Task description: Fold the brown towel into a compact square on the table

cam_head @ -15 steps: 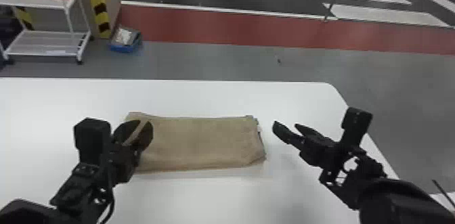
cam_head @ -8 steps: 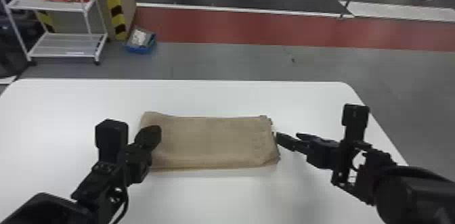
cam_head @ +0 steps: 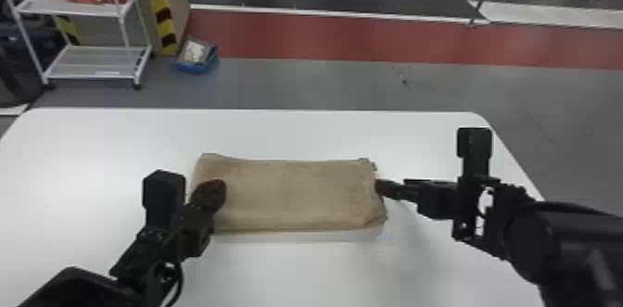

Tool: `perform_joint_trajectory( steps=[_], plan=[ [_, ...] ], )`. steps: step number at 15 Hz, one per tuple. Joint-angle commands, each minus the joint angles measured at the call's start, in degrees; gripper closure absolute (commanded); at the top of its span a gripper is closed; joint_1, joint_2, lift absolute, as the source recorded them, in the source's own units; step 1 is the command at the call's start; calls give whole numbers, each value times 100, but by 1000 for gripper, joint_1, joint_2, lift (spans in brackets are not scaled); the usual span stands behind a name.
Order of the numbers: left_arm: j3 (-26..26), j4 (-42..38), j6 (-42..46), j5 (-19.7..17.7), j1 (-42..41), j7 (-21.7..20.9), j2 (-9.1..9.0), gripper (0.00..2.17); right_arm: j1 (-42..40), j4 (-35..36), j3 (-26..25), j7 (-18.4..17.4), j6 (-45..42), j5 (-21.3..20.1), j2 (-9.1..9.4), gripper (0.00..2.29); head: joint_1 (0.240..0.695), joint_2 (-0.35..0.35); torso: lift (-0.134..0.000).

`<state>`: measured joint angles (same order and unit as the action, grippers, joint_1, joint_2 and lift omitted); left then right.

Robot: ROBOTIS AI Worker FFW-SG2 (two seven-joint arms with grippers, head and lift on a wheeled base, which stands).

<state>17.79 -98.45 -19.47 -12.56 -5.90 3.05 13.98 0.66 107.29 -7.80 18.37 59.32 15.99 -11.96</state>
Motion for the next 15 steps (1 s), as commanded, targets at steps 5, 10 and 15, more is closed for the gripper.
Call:
perform_joint_trajectory(
  steps=[5, 10, 15],
  plan=[
    [57, 80, 0, 43, 28, 29, -35, 1713, 75, -86, 112, 27, -29, 185, 0, 323, 695, -126, -125],
    [66, 98, 0, 43, 19, 29, -35, 1710, 66, 81, 112, -26, 76, 291, 18, 323, 695, -117, -125],
    [57, 72, 18, 43, -7, 29, -26, 1710, 321, -165, 244, -96, 445, 150, -9, 410, 695, -114, -125]
  ],
)
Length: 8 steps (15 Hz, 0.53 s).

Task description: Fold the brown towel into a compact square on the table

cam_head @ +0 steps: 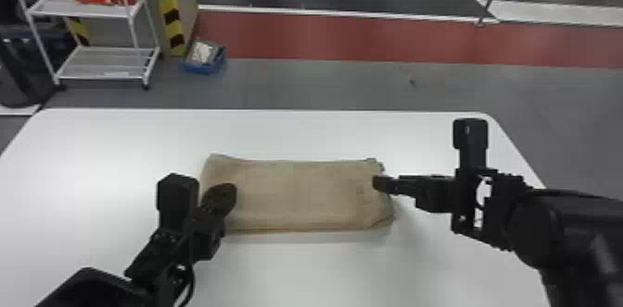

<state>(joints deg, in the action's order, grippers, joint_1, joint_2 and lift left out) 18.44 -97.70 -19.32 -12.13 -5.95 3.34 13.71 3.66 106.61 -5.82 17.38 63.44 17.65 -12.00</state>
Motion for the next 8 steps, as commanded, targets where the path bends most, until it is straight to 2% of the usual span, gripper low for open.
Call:
perform_joint_trajectory(
  steps=[1, 8],
  plan=[
    [-7, -4, 2, 0, -3, 0, 9, 1710, 20, -123, 81, 2, 33, -60, -4, 414, 695, -114, -125],
    [2, -30, 2, 0, -3, 35, -9, 1710, 108, -176, 292, 46, 103, -341, -40, 441, 695, -111, -125]
  ],
)
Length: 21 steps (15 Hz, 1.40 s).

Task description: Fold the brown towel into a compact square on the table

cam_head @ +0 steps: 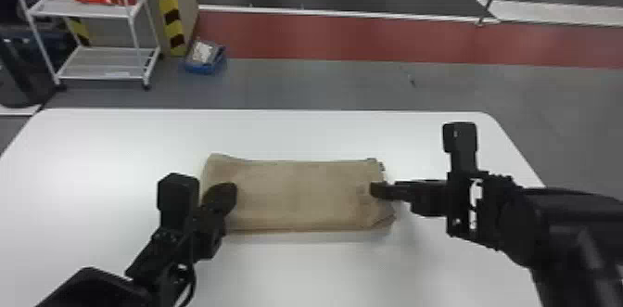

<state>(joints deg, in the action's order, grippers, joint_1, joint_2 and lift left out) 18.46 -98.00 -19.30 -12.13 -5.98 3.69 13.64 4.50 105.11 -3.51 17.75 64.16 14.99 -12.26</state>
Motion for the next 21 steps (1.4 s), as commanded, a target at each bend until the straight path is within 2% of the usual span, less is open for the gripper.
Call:
perform_joint_trajectory(
  steps=[1, 10, 12, 18, 21],
  plan=[
    [0, 0, 0, 0, 0, 0, -2, 1710, 24, -34, 114, 18, 48, -163, -23, 441, 695, -110, -125],
    [35, 0, 0, 0, 0, 0, -2, 1710, 130, -70, 325, 80, 242, -444, -58, 475, 695, -112, -125],
    [44, 0, 0, 9, 0, 0, -2, 1710, 130, -78, 316, 132, 242, -391, -49, 589, 695, -111, -125],
    [35, -18, -53, 9, -35, 0, 16, 1710, 235, -122, 368, 150, 347, -347, -58, 593, 695, -102, -125],
    [44, -44, -141, 9, -53, 9, 16, 1710, 270, -140, 360, 229, 488, -330, -58, 826, 695, -100, -125]
  ],
)
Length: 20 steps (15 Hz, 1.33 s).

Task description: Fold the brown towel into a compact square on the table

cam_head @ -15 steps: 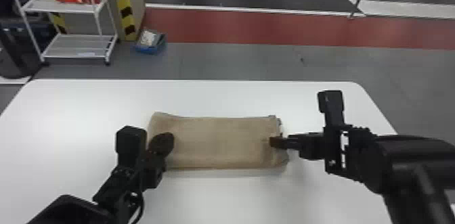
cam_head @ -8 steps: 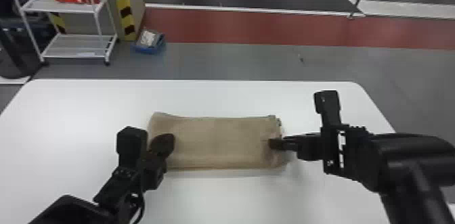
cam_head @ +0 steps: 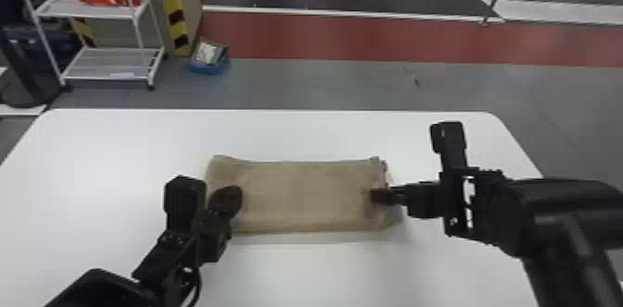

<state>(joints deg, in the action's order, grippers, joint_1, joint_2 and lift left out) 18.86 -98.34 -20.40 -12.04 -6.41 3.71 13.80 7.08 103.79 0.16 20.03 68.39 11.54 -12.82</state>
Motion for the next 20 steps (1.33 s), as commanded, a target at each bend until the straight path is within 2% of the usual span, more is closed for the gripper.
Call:
perform_joint_trajectory(
  steps=[1, 2, 5, 8, 10, 12, 14, 20],
  plan=[
    [4, -1, -119, 0, -10, -2, -9, 1710, -14, 1, -34, 71, 48, 68, -1, 1058, 695, -99, -125],
    [4, -10, -136, 35, -10, -2, -17, 1710, -66, 10, -95, 89, 48, 173, 8, 1214, 695, -99, -125],
    [39, -1, -172, 79, -1, -11, -17, 1710, -172, 414, -148, 133, 48, 454, 8, 1214, 695, -91, -125],
    [118, -1, -224, 96, -1, -37, -17, 1710, -101, 854, -174, 45, 153, 929, 26, 1214, 695, -79, -125],
    [197, -1, -295, 105, 17, -46, -26, 1710, 136, 862, -157, -34, 294, 1246, -1, 1210, 695, -66, -125],
    [329, -18, -347, 123, 105, -72, -44, 1710, 391, 827, -7, -157, 452, 1333, 8, 1210, 695, -61, -125],
    [496, -54, -822, 132, 315, -64, -44, 1710, 575, 748, 124, -228, 523, 1342, 8, 1210, 695, -60, -125],
    [347, -976, -1244, 35, 228, -99, 53, 1710, 514, 748, 10, -236, 470, 1711, -45, 1210, 695, -64, -125]
  ],
)
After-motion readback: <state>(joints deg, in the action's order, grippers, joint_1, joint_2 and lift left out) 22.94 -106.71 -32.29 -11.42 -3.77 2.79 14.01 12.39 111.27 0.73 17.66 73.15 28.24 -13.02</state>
